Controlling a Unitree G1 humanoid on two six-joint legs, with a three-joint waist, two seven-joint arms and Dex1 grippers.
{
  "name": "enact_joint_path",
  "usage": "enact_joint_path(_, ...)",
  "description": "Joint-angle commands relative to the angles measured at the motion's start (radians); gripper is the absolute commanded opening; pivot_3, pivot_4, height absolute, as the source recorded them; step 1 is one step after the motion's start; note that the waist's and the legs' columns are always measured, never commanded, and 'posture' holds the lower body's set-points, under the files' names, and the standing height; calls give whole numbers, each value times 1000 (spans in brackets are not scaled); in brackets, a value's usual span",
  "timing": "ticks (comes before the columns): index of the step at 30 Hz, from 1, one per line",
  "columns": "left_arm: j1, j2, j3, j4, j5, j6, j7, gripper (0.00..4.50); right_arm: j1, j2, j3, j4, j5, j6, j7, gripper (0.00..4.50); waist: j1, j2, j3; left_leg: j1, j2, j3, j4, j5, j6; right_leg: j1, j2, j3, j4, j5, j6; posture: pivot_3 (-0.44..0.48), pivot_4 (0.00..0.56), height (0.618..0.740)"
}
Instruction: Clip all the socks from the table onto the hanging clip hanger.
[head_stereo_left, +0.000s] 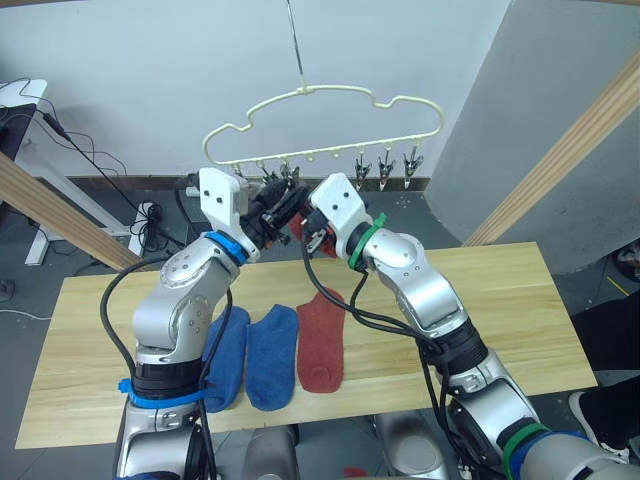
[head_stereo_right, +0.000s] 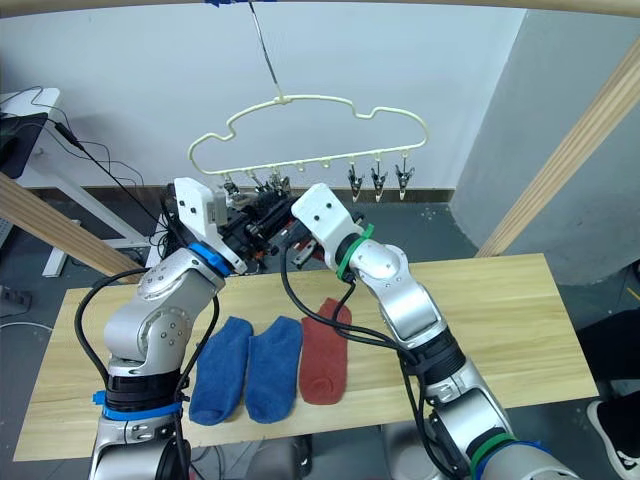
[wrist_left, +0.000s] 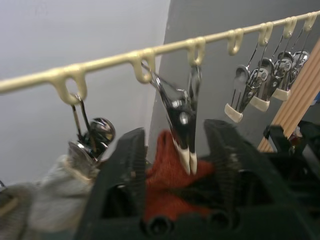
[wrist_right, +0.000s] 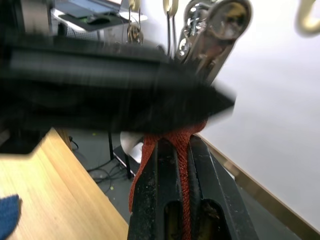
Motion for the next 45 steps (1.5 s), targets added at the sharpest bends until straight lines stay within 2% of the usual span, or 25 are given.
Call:
enact_joint_path(1,3,16,12,-25,-9,-2,-10,3039,-8,10,-10,-53,12,-13,-2,0,0,0,0,0,0,0,0,0,0,0,0,0,0,0,0,-283,305,740)
enact_joint_path(22,67,79,-36,-59,34,-41,-82,3039,61,-4,11,-43,13,28,15,0,1,0,0,0,0,0,0,0,0,0,0,0,0,0,0,-268,303,740)
enact_joint_path(45,95,84,-58,-74,66,-67,-107,3039,95,0,15,-46,17,38,21,0,1,0,0,0,0,0,0,0,0,0,0,0,0,0,0,-263,302,740)
